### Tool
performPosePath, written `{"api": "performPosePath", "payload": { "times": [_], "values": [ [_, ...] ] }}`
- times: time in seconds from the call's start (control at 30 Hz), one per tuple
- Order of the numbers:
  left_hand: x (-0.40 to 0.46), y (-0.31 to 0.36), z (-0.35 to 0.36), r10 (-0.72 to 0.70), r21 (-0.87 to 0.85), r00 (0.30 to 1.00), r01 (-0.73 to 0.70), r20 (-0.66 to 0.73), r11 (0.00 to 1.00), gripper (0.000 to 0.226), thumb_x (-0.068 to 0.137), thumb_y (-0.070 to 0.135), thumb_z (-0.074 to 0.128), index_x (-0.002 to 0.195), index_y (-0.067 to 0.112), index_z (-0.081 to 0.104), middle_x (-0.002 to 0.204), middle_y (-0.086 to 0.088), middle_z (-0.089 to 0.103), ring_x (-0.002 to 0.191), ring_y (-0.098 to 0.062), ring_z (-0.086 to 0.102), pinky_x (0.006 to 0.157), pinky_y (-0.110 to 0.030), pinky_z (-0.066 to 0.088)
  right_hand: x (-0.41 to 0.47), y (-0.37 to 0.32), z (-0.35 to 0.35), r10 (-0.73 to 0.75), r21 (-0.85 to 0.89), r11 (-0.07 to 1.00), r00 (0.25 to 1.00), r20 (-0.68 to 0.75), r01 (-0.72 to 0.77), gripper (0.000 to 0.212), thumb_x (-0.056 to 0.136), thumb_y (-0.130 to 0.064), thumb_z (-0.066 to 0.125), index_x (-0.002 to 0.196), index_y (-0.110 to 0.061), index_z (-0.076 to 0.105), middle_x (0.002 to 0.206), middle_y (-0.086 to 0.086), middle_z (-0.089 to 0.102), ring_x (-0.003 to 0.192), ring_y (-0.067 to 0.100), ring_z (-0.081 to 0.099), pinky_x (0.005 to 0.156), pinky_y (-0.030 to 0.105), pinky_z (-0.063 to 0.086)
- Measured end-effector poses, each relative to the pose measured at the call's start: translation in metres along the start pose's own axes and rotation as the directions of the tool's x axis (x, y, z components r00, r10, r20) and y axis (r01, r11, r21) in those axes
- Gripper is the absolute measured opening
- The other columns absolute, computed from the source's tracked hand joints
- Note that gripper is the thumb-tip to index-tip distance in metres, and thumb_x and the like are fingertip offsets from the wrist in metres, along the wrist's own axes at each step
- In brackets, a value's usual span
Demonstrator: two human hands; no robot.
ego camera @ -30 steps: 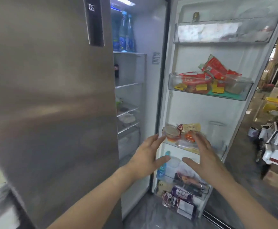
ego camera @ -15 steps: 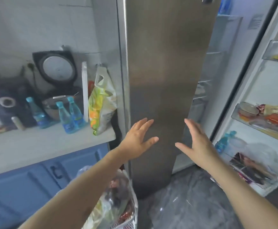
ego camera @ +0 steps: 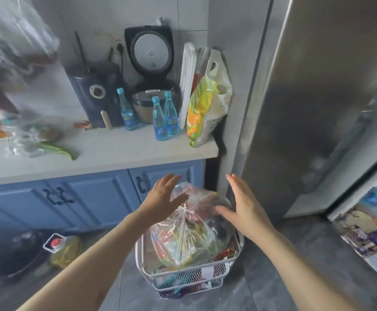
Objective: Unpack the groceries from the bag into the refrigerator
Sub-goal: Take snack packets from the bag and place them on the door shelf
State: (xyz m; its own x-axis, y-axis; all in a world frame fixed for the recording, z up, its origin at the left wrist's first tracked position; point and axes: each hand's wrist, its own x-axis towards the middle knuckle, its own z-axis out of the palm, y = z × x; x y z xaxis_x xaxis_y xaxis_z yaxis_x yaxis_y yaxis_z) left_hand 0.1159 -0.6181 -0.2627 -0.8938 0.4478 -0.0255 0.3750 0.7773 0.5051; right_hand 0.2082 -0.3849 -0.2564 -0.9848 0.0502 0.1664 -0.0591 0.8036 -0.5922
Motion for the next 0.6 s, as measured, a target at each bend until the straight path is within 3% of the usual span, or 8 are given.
{"api": "performPosePath", "payload": {
  "times": [0.13, 0.23, 0.43, 0.6],
  "values": [
    [0.001, -0.042, 0.01, -0.06, 0.049, 0.996, 0.056, 0.072, 0.997, 0.068, 0.092, 0.052, 0.048, 0.15, 0.028, 0.021, 0.158, -0.001, 0.018, 0.143, -0.023, 0.019, 0.116, -0.042, 0.021, 0.008, -0.005, 0.049, 0.06, -0.001, 0.998, 0.997, 0.053, -0.06, 0.088, 0.081, -0.044, 0.069, 0.15, -0.023, 0.018, 0.157, -0.002, 0.019, 0.143, 0.015, 0.023, 0.114, 0.031, 0.026],
    [0.007, -0.056, 0.018, -0.068, 0.073, 0.99, 0.059, 0.127, 0.996, 0.068, 0.092, 0.051, 0.048, 0.15, 0.028, 0.021, 0.158, -0.002, 0.018, 0.144, -0.024, 0.018, 0.116, -0.044, 0.022, 0.014, -0.004, 0.072, 0.092, -0.069, 0.994, 0.993, 0.069, -0.088, 0.085, 0.082, -0.049, 0.066, 0.148, -0.02, 0.02, 0.154, 0.001, 0.025, 0.137, 0.021, 0.034, 0.108, 0.043, 0.038],
    [0.02, -0.061, 0.029, -0.001, 0.079, 0.982, -0.014, 0.188, 0.997, 0.065, 0.093, 0.047, 0.05, 0.149, 0.029, 0.022, 0.156, -0.004, 0.022, 0.142, -0.026, 0.021, 0.114, -0.045, 0.023, 0.018, 0.0, 0.098, 0.168, -0.111, 0.981, 0.984, 0.057, -0.161, 0.089, 0.075, -0.063, 0.056, 0.143, -0.016, 0.026, 0.143, 0.004, 0.039, 0.129, 0.025, 0.043, 0.102, 0.05, 0.042],
    [0.026, -0.059, 0.047, 0.073, 0.063, 0.971, -0.09, 0.227, 0.994, 0.061, 0.093, 0.044, 0.053, 0.147, 0.03, 0.029, 0.156, -0.002, 0.021, 0.143, -0.025, 0.019, 0.114, -0.046, 0.022, 0.019, 0.008, 0.12, 0.183, -0.21, 0.963, 0.981, 0.056, -0.168, 0.08, 0.077, -0.065, 0.052, 0.139, -0.022, 0.026, 0.143, 0.003, 0.037, 0.132, 0.027, 0.038, 0.104, 0.053, 0.039]
  ]
}}
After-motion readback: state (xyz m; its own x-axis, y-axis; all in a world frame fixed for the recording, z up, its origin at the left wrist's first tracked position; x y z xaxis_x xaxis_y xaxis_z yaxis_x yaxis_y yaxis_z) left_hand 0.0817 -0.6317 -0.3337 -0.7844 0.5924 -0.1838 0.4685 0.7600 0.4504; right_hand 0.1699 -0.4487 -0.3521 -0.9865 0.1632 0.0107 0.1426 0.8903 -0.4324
